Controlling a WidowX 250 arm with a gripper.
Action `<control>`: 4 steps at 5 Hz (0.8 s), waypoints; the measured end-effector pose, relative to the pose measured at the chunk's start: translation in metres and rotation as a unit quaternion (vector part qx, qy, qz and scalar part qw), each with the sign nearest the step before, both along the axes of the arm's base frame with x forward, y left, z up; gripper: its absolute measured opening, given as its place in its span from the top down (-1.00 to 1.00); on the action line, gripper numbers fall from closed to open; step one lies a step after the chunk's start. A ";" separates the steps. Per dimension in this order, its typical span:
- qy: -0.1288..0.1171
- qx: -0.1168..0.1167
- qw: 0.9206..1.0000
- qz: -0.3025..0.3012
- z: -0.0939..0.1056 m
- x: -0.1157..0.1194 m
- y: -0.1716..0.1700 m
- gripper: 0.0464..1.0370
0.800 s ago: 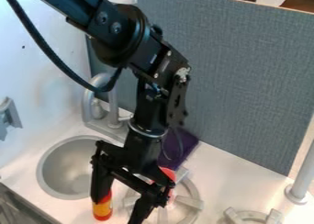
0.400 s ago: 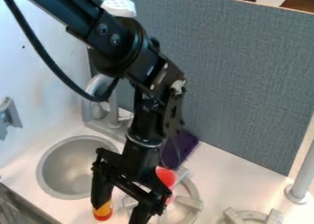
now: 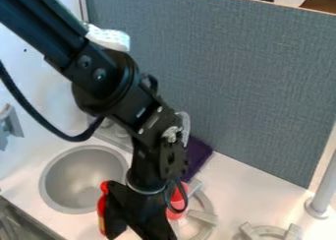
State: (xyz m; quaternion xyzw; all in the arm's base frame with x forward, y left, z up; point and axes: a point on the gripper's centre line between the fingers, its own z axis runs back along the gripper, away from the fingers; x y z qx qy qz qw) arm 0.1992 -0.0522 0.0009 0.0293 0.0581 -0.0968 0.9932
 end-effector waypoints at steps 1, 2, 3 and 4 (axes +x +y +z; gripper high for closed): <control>-0.015 -0.036 0.999 -0.006 -0.005 0.002 0.003 -0.93; -0.011 -0.050 0.999 0.004 -0.016 0.015 -0.003 -0.93; 0.004 -0.042 0.999 0.023 -0.036 0.033 -0.009 -0.93; 0.013 -0.028 0.999 0.011 -0.058 0.042 -0.030 -0.93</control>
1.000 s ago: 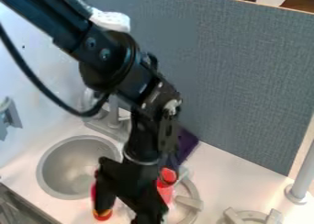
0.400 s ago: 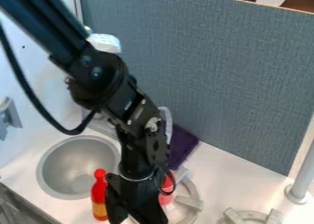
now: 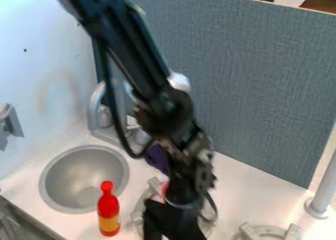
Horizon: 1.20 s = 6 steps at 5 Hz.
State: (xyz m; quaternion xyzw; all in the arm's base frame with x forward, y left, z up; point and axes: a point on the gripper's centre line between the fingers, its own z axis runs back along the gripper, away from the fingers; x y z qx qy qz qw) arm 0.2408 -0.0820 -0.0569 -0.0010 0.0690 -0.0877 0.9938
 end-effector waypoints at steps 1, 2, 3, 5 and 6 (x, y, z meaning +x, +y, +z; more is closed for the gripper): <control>0.005 0.014 1.000 -0.008 -0.017 0.005 -0.015 -0.93; 0.028 0.029 0.999 -0.007 -0.033 0.004 -0.020 -0.93; 0.046 0.066 0.997 0.008 -0.045 0.009 -0.014 -0.93; 0.064 0.107 0.992 0.027 -0.048 0.006 -0.003 -0.25; 0.049 0.079 0.995 0.023 -0.017 0.002 -0.007 0.22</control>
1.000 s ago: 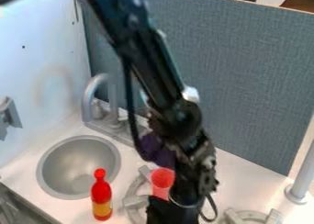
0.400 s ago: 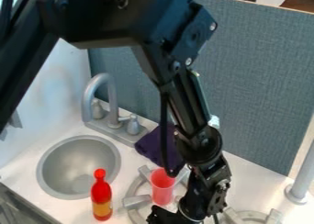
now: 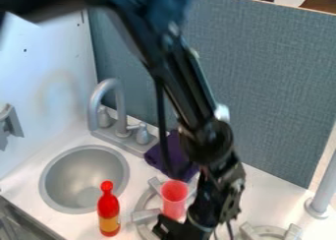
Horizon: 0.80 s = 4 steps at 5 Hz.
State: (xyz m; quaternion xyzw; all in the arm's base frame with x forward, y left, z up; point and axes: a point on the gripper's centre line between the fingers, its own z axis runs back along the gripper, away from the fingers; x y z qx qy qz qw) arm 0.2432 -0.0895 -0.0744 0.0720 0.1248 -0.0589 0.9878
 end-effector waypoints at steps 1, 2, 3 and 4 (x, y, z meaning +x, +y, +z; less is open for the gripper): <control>-0.016 -0.041 0.999 -0.001 0.034 0.006 -0.013 0.52; -0.023 -0.045 0.999 0.000 0.043 0.013 -0.021 0.67; -0.029 -0.049 0.998 -0.030 0.050 0.026 -0.047 0.76; -0.012 -0.042 0.998 -0.036 0.051 0.034 -0.055 0.80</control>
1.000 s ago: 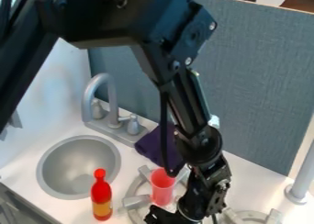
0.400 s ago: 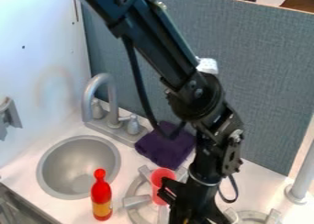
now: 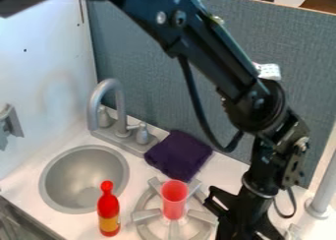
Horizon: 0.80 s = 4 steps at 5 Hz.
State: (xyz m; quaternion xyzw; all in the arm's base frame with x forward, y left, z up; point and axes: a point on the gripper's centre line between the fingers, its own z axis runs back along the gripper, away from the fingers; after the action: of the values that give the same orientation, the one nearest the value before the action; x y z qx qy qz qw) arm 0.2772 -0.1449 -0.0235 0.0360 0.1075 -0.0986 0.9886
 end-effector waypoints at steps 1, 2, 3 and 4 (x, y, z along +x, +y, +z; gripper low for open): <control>0.011 0.007 1.000 -0.012 -0.016 0.015 -0.020 0.80; 0.008 0.012 1.000 -0.019 -0.027 0.022 -0.034 0.80; -0.005 0.006 1.000 -0.017 -0.031 0.026 -0.037 0.80; -0.037 -0.007 0.999 -0.018 -0.035 0.035 -0.042 0.80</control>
State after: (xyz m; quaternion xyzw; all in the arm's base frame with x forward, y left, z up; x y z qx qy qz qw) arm 0.3117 -0.1869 -0.0581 0.0349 0.0691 -0.1160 0.9902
